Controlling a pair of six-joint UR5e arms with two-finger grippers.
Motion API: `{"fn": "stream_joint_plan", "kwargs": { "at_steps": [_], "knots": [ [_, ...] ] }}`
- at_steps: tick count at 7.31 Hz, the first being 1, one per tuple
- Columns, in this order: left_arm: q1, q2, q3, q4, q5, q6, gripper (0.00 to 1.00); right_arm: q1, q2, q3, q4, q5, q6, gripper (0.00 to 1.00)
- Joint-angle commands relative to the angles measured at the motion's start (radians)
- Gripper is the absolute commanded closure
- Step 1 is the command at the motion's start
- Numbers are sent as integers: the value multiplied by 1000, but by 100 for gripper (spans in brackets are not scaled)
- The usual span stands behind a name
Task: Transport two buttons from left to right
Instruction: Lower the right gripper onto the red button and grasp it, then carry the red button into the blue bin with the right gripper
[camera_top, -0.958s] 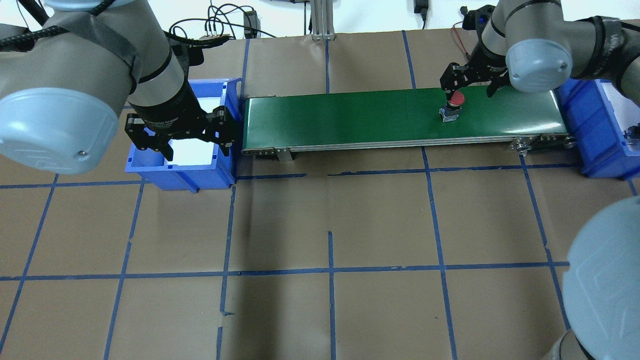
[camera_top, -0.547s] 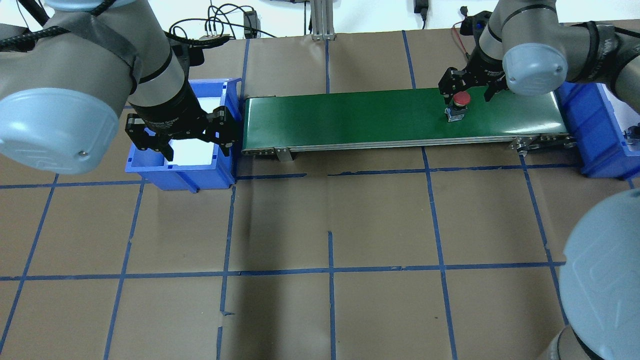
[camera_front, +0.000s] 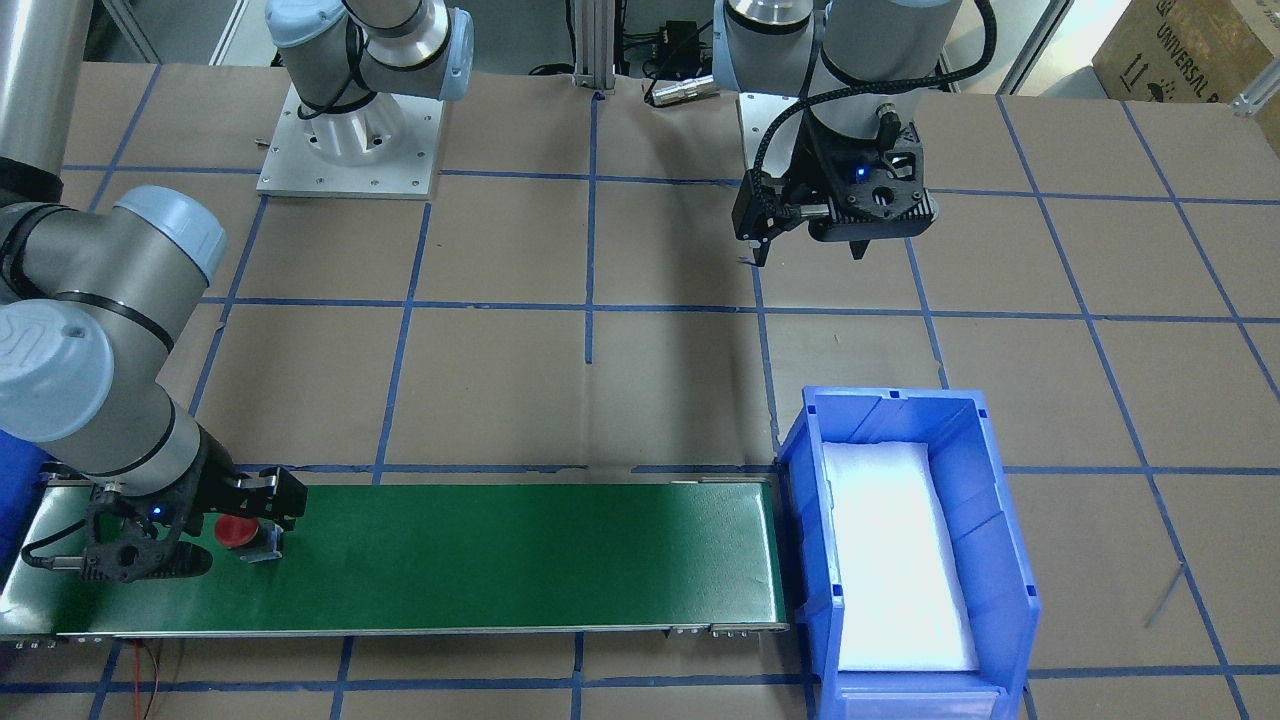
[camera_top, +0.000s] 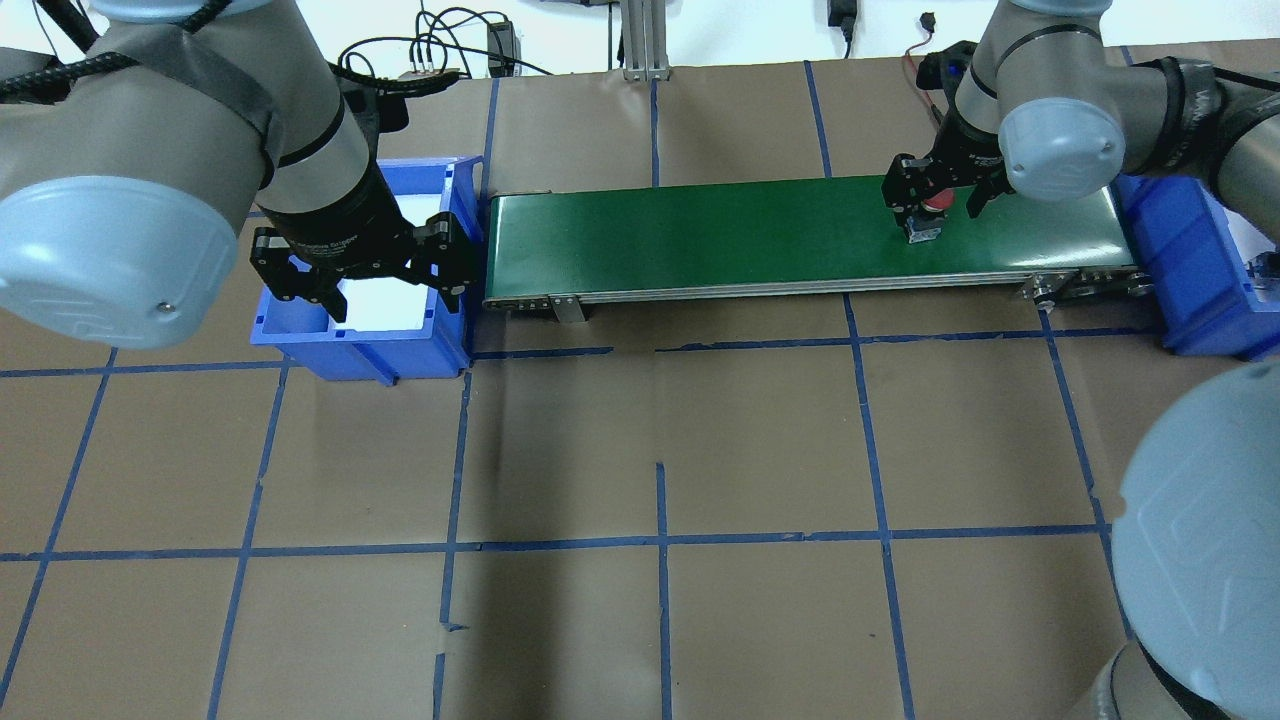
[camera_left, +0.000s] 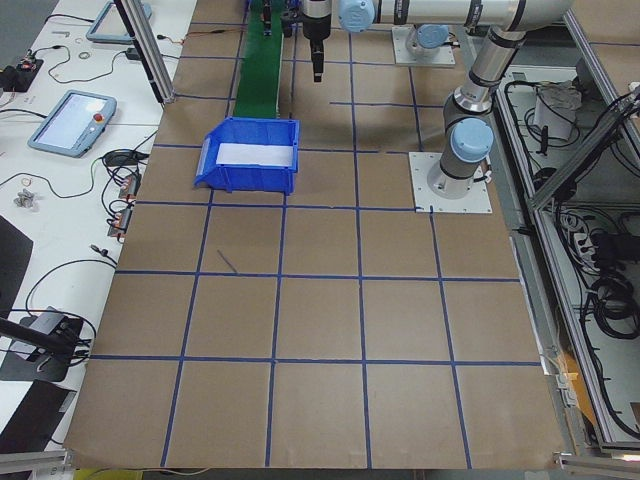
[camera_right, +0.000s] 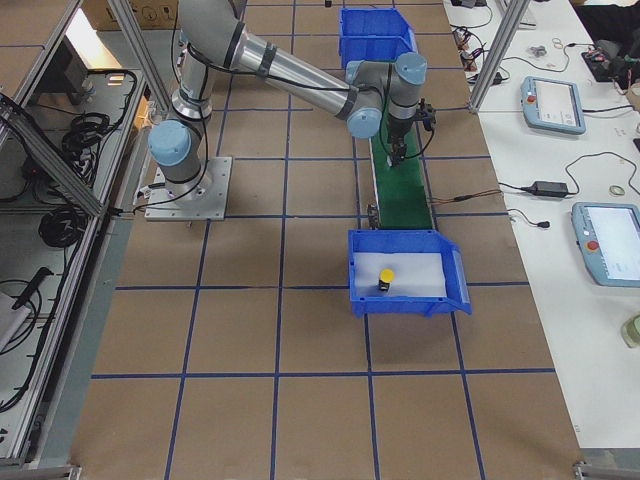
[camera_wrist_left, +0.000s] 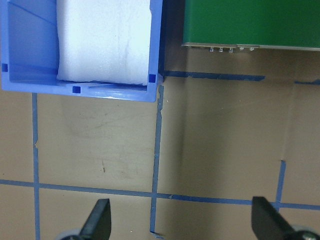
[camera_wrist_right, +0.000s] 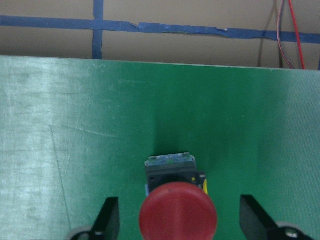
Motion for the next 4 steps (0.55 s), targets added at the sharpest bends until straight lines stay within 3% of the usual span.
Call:
{"fn": "stream_joint_plan", "kwargs": {
  "at_steps": [1, 4],
  "knots": [
    [1, 0, 0, 0, 0, 0, 0, -4, -1, -9, -1, 1, -5, 60],
    [-1, 2, 0, 0, 0, 0, 0, -39, -17, -37, -29, 2, -52, 65]
  ]
}}
